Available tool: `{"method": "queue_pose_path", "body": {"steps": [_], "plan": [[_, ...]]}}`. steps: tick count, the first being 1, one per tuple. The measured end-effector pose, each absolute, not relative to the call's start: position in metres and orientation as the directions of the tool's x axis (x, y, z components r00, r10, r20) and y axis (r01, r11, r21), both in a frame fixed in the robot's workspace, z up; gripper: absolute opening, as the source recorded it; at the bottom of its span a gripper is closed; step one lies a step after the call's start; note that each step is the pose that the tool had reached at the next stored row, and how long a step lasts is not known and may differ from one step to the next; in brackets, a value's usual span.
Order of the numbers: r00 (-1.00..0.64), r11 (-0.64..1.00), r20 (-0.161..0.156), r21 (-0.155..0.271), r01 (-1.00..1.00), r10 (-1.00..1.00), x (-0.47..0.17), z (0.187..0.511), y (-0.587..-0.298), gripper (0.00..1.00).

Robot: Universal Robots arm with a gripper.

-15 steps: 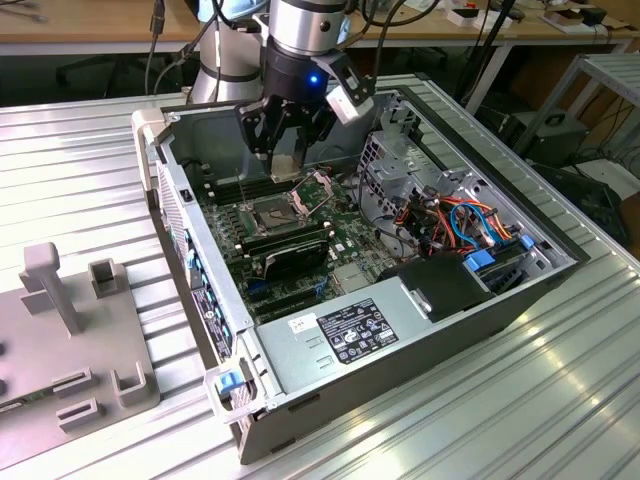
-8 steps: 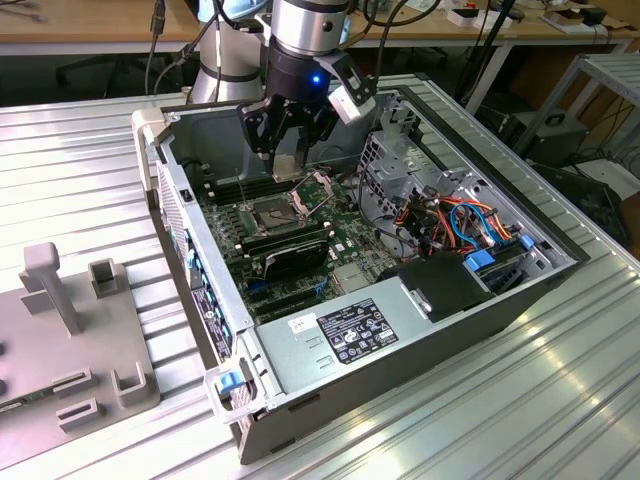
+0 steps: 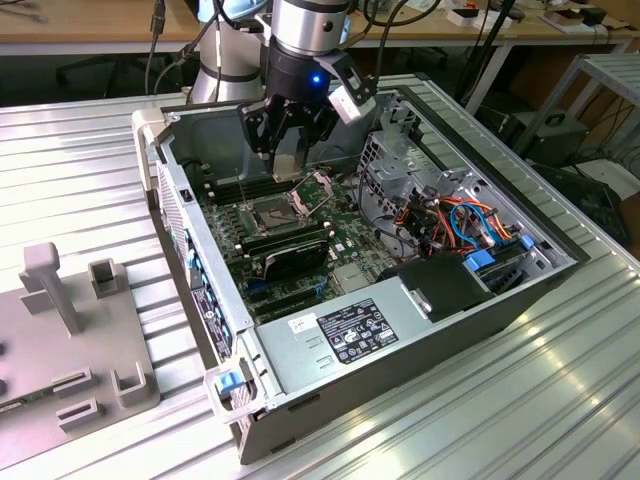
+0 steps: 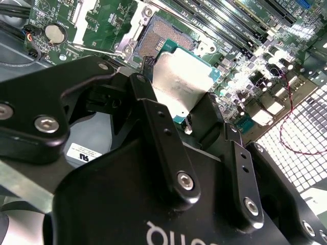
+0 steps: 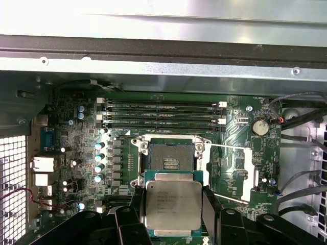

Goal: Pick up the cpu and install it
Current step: 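Place the cpu into insertion slot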

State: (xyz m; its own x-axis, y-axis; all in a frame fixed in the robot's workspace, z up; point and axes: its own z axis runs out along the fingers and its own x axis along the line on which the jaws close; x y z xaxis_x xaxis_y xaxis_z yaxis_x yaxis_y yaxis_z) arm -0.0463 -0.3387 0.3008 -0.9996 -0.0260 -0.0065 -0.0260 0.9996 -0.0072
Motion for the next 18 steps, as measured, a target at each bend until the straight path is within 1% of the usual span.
{"method": "queue_pose_path", "body": {"steps": [4, 18], "plan": [[-1.000, 1.000, -0.006, -0.007, 0.007, 0.007, -0.0462, 0.3005, -0.3387, 0.55], [-0.946, 0.946, -0.006, -0.007, 0.325, 0.325, -0.0462, 0.2978, -0.3387, 0.55]]}}
